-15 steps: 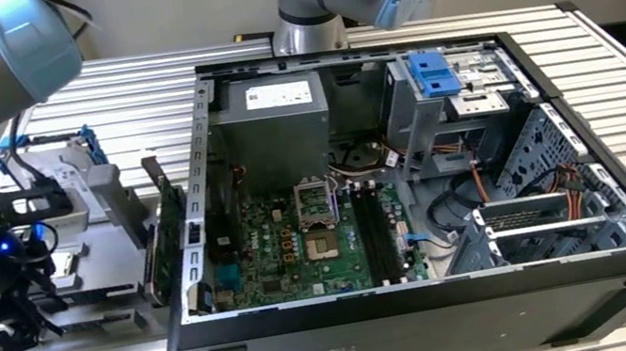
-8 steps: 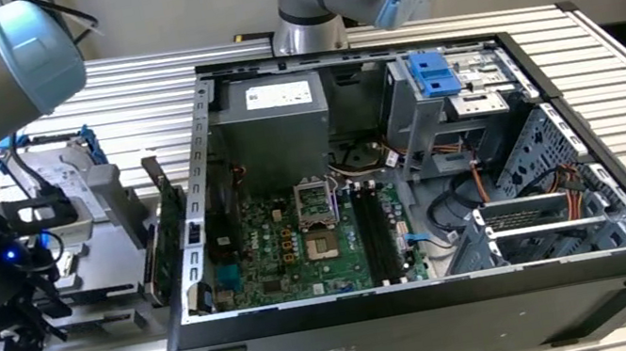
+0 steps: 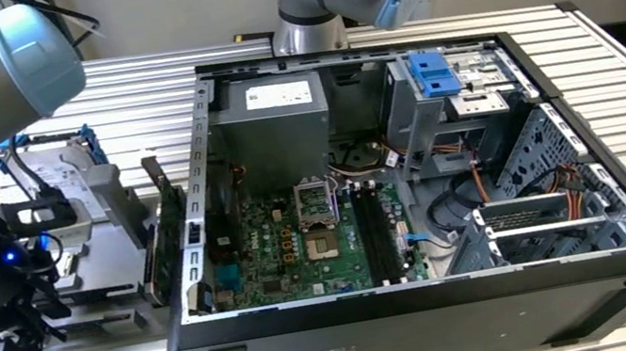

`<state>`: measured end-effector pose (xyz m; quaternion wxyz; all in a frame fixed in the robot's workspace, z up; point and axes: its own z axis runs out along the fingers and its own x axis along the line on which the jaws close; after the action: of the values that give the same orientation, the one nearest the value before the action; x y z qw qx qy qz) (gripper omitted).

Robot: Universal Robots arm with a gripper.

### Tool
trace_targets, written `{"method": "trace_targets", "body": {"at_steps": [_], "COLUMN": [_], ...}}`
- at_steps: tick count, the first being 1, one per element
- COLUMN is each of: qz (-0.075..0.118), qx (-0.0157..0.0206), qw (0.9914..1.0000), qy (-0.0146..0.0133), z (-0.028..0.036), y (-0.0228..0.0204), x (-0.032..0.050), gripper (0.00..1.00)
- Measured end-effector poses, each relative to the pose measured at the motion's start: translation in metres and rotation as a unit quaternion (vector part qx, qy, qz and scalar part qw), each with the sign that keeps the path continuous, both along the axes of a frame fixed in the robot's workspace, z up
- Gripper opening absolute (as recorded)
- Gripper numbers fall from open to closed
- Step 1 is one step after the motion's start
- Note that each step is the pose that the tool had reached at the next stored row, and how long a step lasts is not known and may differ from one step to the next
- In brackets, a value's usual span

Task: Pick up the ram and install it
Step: 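Pick up the ram and move it above insertion slot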

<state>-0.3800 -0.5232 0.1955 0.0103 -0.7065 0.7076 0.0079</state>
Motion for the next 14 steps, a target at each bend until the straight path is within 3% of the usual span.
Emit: {"method": "trace_targets", "body": {"at_steps": [7, 8, 14], "qz": [0.000, 0.000, 0.000], "qx": [-0.0001, -0.0001, -0.0001], "qw": [1.00000, 1.00000, 1.00000], "qy": [0.0001, 0.0001, 0.0001], "z": [0.0000, 0.0000, -0.0001], "y": [0.0000, 0.0000, 0.0000], "x": [-0.0002, -0.0002, -0.0002], "gripper": [1.00, 0.00, 0.00]}}
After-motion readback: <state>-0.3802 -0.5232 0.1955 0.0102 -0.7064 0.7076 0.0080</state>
